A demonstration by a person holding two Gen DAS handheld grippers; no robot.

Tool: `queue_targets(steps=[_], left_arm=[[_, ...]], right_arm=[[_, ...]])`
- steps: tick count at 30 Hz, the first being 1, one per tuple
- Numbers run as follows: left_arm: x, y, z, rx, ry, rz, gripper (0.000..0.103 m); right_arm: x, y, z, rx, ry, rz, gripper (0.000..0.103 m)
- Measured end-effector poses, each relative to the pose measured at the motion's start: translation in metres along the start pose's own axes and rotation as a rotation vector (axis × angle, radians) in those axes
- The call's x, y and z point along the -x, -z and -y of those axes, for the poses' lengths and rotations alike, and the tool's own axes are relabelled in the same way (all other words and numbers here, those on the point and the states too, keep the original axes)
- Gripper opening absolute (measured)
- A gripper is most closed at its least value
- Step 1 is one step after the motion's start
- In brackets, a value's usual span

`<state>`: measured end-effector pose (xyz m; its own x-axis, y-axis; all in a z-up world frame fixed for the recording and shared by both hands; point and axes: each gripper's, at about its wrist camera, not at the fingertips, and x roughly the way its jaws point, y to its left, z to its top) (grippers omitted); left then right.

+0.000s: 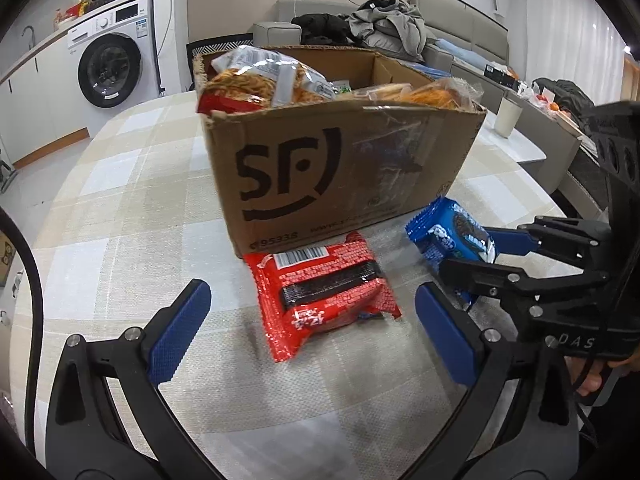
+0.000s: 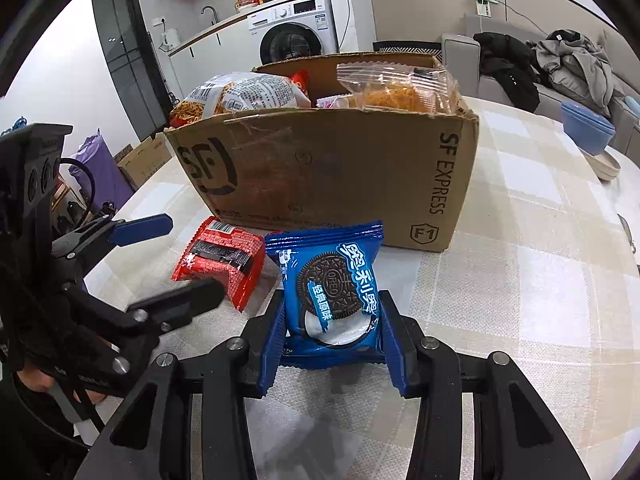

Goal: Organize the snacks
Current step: 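Grasp the blue Oreo pack with the right gripper while the left grasps the red snack pack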

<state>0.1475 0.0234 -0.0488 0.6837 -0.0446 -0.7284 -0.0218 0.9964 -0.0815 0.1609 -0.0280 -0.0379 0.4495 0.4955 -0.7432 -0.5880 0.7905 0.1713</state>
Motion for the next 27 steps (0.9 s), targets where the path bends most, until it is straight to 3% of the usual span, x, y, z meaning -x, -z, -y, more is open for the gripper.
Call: queue_targets(steps=[16, 22, 27], left_arm=[[-0.028, -0.011, 0.019, -0.033, -0.037, -0.076, 0.099], [-0.043, -0.015, 0.024, -0.040, -0.046, -0.122, 0.081], [-0.047, -0.018, 0.023, -0.029, -0.031, -0.115, 0.072]], right_arm=[[0.005, 0.000, -0.003, -0.032, 0.025, 0.016, 0.045], [0.010, 0.000, -0.003, -0.045, 0.024, 0.023, 0.045], [0.016, 0.001, -0.003, -0.054, 0.024, 0.031, 0.044]])
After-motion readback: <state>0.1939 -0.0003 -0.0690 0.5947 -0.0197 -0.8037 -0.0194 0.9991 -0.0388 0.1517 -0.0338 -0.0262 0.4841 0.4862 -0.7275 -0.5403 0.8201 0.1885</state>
